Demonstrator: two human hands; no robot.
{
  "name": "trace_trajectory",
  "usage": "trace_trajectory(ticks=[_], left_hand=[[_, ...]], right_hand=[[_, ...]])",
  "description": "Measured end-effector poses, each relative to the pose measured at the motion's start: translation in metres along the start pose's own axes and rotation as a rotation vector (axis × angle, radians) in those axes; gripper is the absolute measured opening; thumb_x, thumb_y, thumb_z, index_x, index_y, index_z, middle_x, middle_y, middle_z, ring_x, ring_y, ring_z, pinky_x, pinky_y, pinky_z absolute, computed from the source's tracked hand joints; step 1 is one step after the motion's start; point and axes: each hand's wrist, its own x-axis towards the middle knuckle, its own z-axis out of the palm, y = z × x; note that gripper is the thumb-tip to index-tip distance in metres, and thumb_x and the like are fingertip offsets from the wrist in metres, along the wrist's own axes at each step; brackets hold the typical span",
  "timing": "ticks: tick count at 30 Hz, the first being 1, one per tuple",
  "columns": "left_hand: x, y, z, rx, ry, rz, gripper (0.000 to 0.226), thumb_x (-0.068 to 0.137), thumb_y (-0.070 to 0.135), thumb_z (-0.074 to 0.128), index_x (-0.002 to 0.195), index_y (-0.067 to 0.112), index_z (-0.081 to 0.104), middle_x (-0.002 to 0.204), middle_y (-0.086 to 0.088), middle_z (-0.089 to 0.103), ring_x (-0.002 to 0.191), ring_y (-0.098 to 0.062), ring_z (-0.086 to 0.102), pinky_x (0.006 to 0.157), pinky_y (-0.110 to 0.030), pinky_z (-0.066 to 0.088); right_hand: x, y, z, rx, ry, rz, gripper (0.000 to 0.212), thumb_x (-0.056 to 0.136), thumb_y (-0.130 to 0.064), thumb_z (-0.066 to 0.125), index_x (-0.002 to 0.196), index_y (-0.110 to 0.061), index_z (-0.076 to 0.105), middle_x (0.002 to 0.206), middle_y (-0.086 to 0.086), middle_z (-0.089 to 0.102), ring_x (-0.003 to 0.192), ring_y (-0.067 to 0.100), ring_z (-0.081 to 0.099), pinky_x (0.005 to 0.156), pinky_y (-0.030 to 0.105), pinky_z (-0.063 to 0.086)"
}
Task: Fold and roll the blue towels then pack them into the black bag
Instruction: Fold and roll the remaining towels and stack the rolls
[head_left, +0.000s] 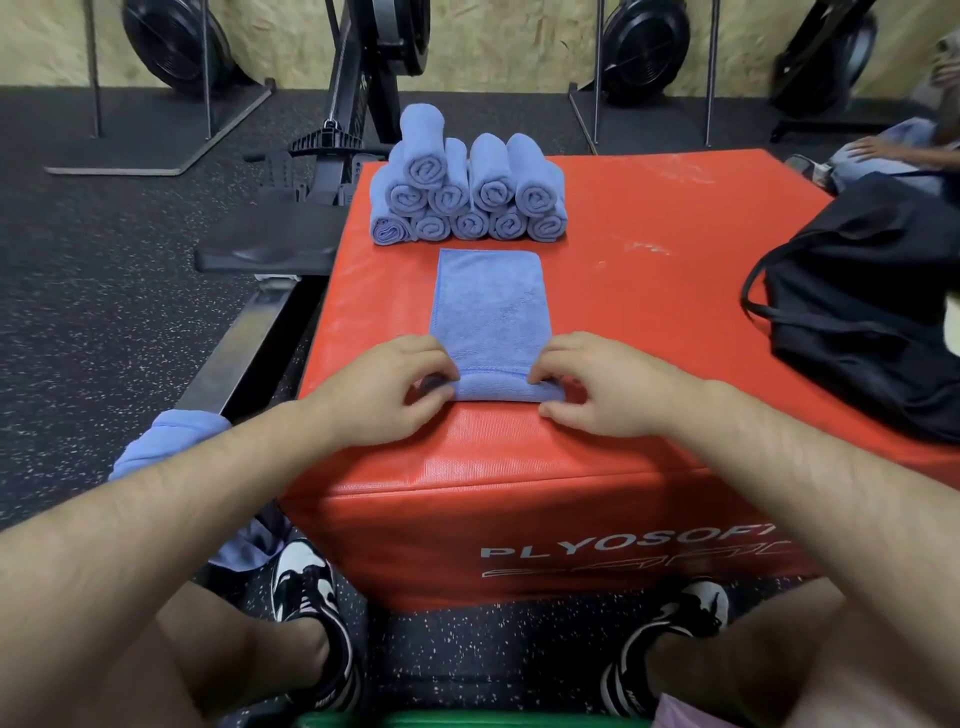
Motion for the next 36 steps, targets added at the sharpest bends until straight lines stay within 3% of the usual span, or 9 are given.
trace_trajectory(ticks=[3, 8, 14, 20, 25, 28, 31, 33, 36], left_hand=[[-0.001, -0.008, -0.003, -0.071, -0.073, -0.027, 0.025, 0.087, 0.027, 0.075, 0.106, 0.015, 0.064, 0.101, 0.005, 0.058, 0.090, -0.009, 0.052, 0.088, -0.026, 0.044], [0.004, -0.007, -0.012, -0.162, -0.115, -0.163, 0.021, 0.092, 0.018, 0.069, 0.112, 0.018, 0.064, 0.103, 0.007, 0.066, 0.089, -0.004, 0.056, 0.079, -0.015, 0.043], [0.009, -0.004, -0.019, -0.333, -0.184, -0.326, 0.014, 0.094, 0.013, 0.064, 0.101, 0.025, 0.061, 0.086, 0.002, 0.070, 0.080, -0.012, 0.065, 0.075, -0.024, 0.050], [0.016, -0.015, -0.008, -0.090, -0.051, -0.222, 0.013, 0.089, 0.021, 0.063, 0.099, 0.024, 0.070, 0.099, 0.010, 0.056, 0.093, -0.018, 0.054, 0.089, -0.033, 0.042], [0.018, -0.008, -0.004, -0.011, 0.028, -0.078, 0.021, 0.085, 0.005, 0.059, 0.097, 0.018, 0.069, 0.094, 0.008, 0.062, 0.090, -0.020, 0.057, 0.083, -0.044, 0.048], [0.015, -0.010, -0.005, 0.028, -0.001, -0.023, 0.016, 0.093, 0.019, 0.061, 0.105, 0.014, 0.070, 0.100, 0.003, 0.065, 0.094, -0.019, 0.061, 0.085, -0.039, 0.050], [0.011, -0.016, -0.005, 0.035, -0.094, -0.074, 0.041, 0.089, 0.044, 0.065, 0.120, 0.018, 0.065, 0.112, 0.004, 0.061, 0.104, -0.017, 0.059, 0.092, -0.039, 0.049], [0.012, -0.018, -0.005, 0.010, -0.103, -0.094, 0.040, 0.088, 0.038, 0.069, 0.122, 0.017, 0.064, 0.113, 0.005, 0.061, 0.105, -0.017, 0.059, 0.094, -0.037, 0.048], [0.015, -0.014, -0.010, -0.071, -0.088, -0.140, 0.031, 0.089, 0.022, 0.074, 0.119, 0.016, 0.066, 0.107, 0.011, 0.064, 0.097, -0.004, 0.057, 0.089, -0.012, 0.040]], right_hand=[[0.002, 0.003, 0.002, 0.034, -0.013, 0.005, 0.023, 0.084, -0.019, 0.071, 0.106, -0.018, 0.066, 0.102, -0.005, 0.062, 0.091, 0.004, 0.044, 0.089, 0.019, 0.038], [0.006, 0.000, -0.005, 0.098, -0.040, 0.115, 0.025, 0.087, -0.016, 0.064, 0.111, -0.019, 0.061, 0.099, -0.005, 0.066, 0.084, 0.015, 0.060, 0.081, 0.031, 0.048], [0.007, 0.000, -0.013, 0.249, -0.109, 0.199, 0.024, 0.088, -0.016, 0.060, 0.107, -0.031, 0.059, 0.080, -0.009, 0.063, 0.074, 0.010, 0.060, 0.071, 0.027, 0.047], [0.016, 0.008, -0.002, 0.089, -0.011, 0.147, 0.026, 0.089, -0.010, 0.060, 0.111, -0.019, 0.072, 0.105, -0.003, 0.062, 0.094, 0.012, 0.053, 0.091, 0.032, 0.046], [0.014, 0.003, 0.006, -0.038, 0.133, 0.041, 0.022, 0.086, -0.005, 0.057, 0.100, -0.017, 0.069, 0.101, -0.001, 0.063, 0.097, 0.023, 0.057, 0.086, 0.039, 0.049], [0.010, 0.002, 0.003, -0.077, 0.120, 0.022, 0.017, 0.085, -0.015, 0.060, 0.100, -0.018, 0.068, 0.097, -0.004, 0.065, 0.094, 0.020, 0.058, 0.085, 0.035, 0.049], [0.009, 0.005, 0.003, -0.089, 0.058, 0.025, 0.026, 0.083, -0.027, 0.068, 0.107, -0.019, 0.065, 0.102, -0.004, 0.063, 0.096, 0.017, 0.052, 0.088, 0.030, 0.045], [0.010, 0.007, 0.003, -0.066, 0.055, 0.042, 0.029, 0.083, -0.024, 0.069, 0.111, -0.018, 0.064, 0.104, -0.004, 0.064, 0.097, 0.017, 0.051, 0.089, 0.031, 0.045], [0.010, 0.006, -0.002, 0.020, 0.030, 0.111, 0.032, 0.084, -0.021, 0.065, 0.116, -0.023, 0.059, 0.102, -0.007, 0.066, 0.089, 0.012, 0.054, 0.084, 0.032, 0.048]])
